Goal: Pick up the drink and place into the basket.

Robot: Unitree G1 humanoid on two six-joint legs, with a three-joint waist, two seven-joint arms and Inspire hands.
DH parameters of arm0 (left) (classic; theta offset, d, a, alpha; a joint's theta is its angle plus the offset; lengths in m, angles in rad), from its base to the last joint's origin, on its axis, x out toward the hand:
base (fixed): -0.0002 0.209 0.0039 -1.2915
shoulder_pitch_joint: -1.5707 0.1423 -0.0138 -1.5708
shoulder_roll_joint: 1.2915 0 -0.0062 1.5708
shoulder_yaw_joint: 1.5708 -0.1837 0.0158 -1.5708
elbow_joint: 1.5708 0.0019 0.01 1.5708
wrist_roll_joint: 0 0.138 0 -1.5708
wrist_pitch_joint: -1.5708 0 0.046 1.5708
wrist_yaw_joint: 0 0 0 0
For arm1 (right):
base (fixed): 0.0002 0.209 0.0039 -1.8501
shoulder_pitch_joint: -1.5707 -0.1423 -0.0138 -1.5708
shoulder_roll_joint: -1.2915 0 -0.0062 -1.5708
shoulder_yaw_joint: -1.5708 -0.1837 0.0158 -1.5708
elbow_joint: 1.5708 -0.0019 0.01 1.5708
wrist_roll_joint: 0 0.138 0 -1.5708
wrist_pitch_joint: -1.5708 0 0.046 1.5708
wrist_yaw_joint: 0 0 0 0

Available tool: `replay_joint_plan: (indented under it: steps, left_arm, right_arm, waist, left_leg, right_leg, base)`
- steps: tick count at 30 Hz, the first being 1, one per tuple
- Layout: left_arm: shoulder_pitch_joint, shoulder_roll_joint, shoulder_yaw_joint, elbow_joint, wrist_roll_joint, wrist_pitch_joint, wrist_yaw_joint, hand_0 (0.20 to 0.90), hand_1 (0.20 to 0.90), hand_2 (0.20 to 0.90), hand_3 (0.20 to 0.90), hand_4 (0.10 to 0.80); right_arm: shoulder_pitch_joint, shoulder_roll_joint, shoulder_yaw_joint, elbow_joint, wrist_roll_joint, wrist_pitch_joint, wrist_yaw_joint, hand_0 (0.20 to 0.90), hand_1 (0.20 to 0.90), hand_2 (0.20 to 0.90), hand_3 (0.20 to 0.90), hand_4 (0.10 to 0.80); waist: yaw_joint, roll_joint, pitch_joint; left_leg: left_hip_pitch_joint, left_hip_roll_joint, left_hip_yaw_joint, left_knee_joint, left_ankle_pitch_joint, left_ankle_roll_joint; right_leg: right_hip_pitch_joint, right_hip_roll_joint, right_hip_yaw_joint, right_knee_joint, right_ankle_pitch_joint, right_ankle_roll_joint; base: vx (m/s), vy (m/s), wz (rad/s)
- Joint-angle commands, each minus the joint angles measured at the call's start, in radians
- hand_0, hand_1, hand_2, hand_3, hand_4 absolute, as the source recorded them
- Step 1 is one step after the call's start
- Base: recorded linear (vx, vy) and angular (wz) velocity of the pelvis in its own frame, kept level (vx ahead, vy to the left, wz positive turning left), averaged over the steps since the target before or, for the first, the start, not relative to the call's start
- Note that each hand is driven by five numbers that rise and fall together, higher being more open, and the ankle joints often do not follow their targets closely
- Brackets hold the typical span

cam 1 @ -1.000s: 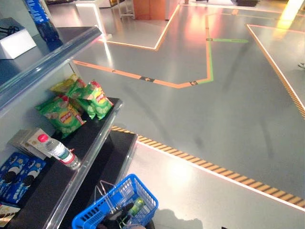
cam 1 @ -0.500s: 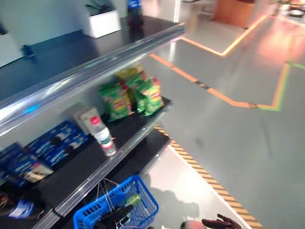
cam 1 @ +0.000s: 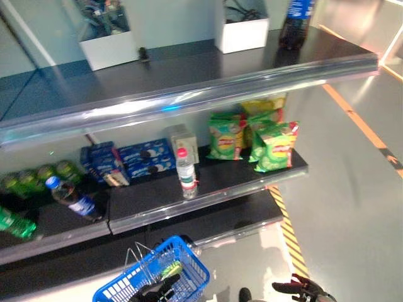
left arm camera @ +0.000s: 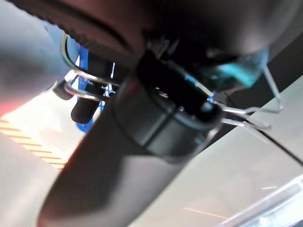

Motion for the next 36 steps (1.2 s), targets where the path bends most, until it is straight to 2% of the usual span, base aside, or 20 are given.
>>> replay_joint_plan:
  steps: [1,2,4,5,6,14,18,25,29,30,31,32,34,35,36]
  left_arm:
    - [-0.028,0.051,0.028,-0.082,-0.019,-0.053,-0.09,0.3,0.3,0.3,0.2,0.1]
    - [-0.029,0.049,0.028,-0.076,-0.027,-0.059,-0.089,0.3,0.3,0.3,0.2,0.1]
    - [-0.034,0.049,0.031,-0.076,-0.024,-0.053,-0.089,0.3,0.3,0.3,0.2,0.1]
    - [-0.041,0.045,0.031,-0.08,-0.021,-0.048,-0.077,0.3,0.3,0.3,0.2,0.1]
    - [-0.045,0.041,0.03,-0.078,-0.018,-0.049,-0.072,0.3,0.3,0.3,0.2,0.1]
    - [-0.045,0.028,0.032,-0.108,-0.06,-0.05,-0.076,0.3,0.3,0.3,0.2,0.1]
    - [-0.029,0.036,0.065,-0.089,-0.046,-0.043,-0.063,0.3,0.3,0.3,0.2,0.1]
    - [-0.017,0.048,0.085,-0.062,-0.039,-0.054,-0.084,0.3,0.3,0.3,0.2,0.1]
    - [-0.017,0.049,0.087,-0.062,-0.04,-0.053,-0.085,0.3,0.3,0.3,0.2,0.1]
    - [-0.022,0.057,0.096,-0.06,-0.032,-0.048,-0.096,0.3,0.3,0.3,0.2,0.1]
    - [-0.032,0.067,0.098,-0.056,-0.03,-0.047,-0.097,0.3,0.3,0.3,0.2,0.1]
    - [-0.04,0.073,0.094,-0.052,-0.027,-0.049,-0.098,0.3,0.3,0.3,0.2,0.1]
    - [-0.056,0.089,0.09,-0.048,-0.027,-0.04,-0.101,0.3,0.3,0.3,0.2,0.1]
    - [-0.062,0.092,0.088,-0.048,-0.027,-0.038,-0.099,0.3,0.3,0.3,0.2,0.1]
    - [-0.062,0.092,0.088,-0.048,-0.027,-0.038,-0.099,0.3,0.3,0.3,0.2,0.1]
  right_arm:
    - [-0.009,-0.005,-0.008,0.053,0.028,-0.005,-0.029,0.9,0.9,0.9,0.9,0.8]
    - [-0.005,-0.009,-0.012,0.06,0.026,-0.003,-0.033,0.9,0.9,0.9,0.9,0.8]
    - [0.001,-0.013,-0.021,0.067,0.027,-0.007,-0.029,0.9,0.9,0.9,0.9,0.8]
    - [0.01,-0.013,-0.029,0.066,0.031,-0.017,-0.025,0.9,0.9,0.9,0.9,0.8]
    - [0.013,-0.01,-0.032,0.066,0.035,-0.022,-0.029,0.9,0.9,0.9,0.9,0.8]
    - [0.008,-0.019,-0.035,0.059,-0.011,-0.023,-0.016,0.9,0.9,0.9,0.9,0.8]
    - [0.0,-0.005,-0.019,0.045,-0.028,-0.021,-0.002,0.9,0.9,0.9,0.9,0.8]
    - [-0.003,-0.002,-0.016,0.046,-0.051,0.0,-0.008,0.9,0.9,0.9,0.9,0.8]
    - [-0.005,-0.002,-0.016,0.046,-0.055,0.003,-0.009,0.9,0.9,0.9,0.9,0.8]
    - [-0.01,-0.002,-0.017,0.047,-0.062,0.012,-0.016,0.9,0.9,0.9,0.9,0.8]
    - [-0.011,0.001,-0.015,0.047,-0.053,0.011,-0.017,0.9,0.9,0.9,0.9,0.8]
    - [-0.008,0.005,-0.013,0.046,-0.04,0.007,-0.017,0.9,0.9,0.9,0.9,0.8]
    - [0.0,0.008,-0.009,0.046,-0.024,0.002,-0.016,0.9,0.9,0.9,0.9,0.8]
    - [0.001,0.01,-0.007,0.051,-0.015,-0.002,-0.016,0.9,0.9,0.9,0.9,0.8]
    - [0.001,0.01,-0.007,0.051,-0.015,-0.002,-0.016,0.9,0.9,0.9,0.9,0.8]
  waist:
    - [0.016,-0.04,-0.061]
    - [0.017,-0.033,-0.06]
    - [0.009,-0.028,-0.061]
    - [0.001,-0.025,-0.065]
    - [-0.002,-0.024,-0.066]
    - [0.01,-0.008,-0.058]
    - [0.026,-0.013,-0.066]
    - [0.04,-0.026,-0.062]
    - [0.042,-0.028,-0.059]
    - [0.054,-0.037,-0.048]
    - [0.06,-0.049,-0.03]
    - [0.052,-0.054,-0.017]
    - [0.034,-0.055,0.004]
    - [0.027,-0.058,0.01]
    - [0.027,-0.058,0.01]
  left_leg:
    - [0.046,0.025,0.113,-0.037,-0.013,-0.011]
    - [0.044,0.038,0.119,-0.062,0.011,-0.023]
    - [0.036,0.073,0.197,-0.077,0.032,-0.044]
    - [0.027,0.1,0.241,-0.089,0.054,-0.064]
    - [0.021,0.107,0.254,-0.089,0.062,-0.073]
    - [-0.001,0.11,0.274,-0.089,0.067,-0.09]
    - [0.011,0.091,0.272,-0.089,0.048,-0.08]
    - [0.028,0.074,0.285,-0.089,0.033,-0.06]
    - [0.03,0.071,0.286,-0.089,0.031,-0.057]
    - [0.033,0.057,0.277,-0.084,0.025,-0.036]
    - [0.016,0.034,0.257,-0.049,0.016,-0.006]
    - [0.006,0.025,0.238,-0.028,0.005,0.009]
    - [0.001,0.022,0.213,-0.008,-0.005,0.022]
    - [-0.003,0.022,0.208,0.002,-0.01,0.021]
    - [-0.003,0.022,0.208,0.002,-0.01,0.021]
  right_leg:
    - [-0.07,-0.043,0.078,0.074,0.0,0.05]
    - [-0.057,-0.035,0.062,0.072,-0.012,0.044]
    - [-0.042,-0.04,0.024,0.062,-0.023,0.043]
    - [-0.024,-0.045,-0.01,0.041,-0.02,0.044]
    - [-0.018,-0.048,-0.019,0.032,-0.017,0.046]
    - [-0.002,-0.082,-0.079,0.012,-0.011,0.061]
    - [0.013,-0.099,-0.097,0.0,-0.007,0.074]
    - [0.014,-0.127,-0.103,0.006,0.006,0.098]
    - [0.01,-0.134,-0.104,0.013,0.007,0.102]
    - [-0.004,-0.155,-0.096,0.064,-0.01,0.112]
    - [-0.062,-0.189,-0.058,0.211,0.009,0.118]
    - [-0.116,-0.193,-0.021,0.306,0.04,0.117]
    - [-0.184,-0.183,0.042,0.388,0.07,0.105]
    - [-0.199,-0.183,0.066,0.374,0.077,0.1]
    - [-0.199,-0.183,0.066,0.374,0.077,0.1]
  base:
    - [-0.033,0.001,1.78]
    - [-0.041,0.03,1.18]
    - [-0.06,0.072,0.89]
    - [-0.048,0.097,0.78]
    - [-0.019,0.109,0.65]
    - [0.004,0.098,0.21]
    - [0.061,0.102,0.16]
    - [0.059,0.104,0.05]
    - [0.022,0.079,0.0]
    - [0.055,0.241,-0.01]
    - [0.061,0.26,-0.03]
    - [0.027,0.105,0.1]
    - [0.047,-0.048,0.33]
    - [0.048,-0.087,0.27]
    - [0.121,-0.27,0.63]
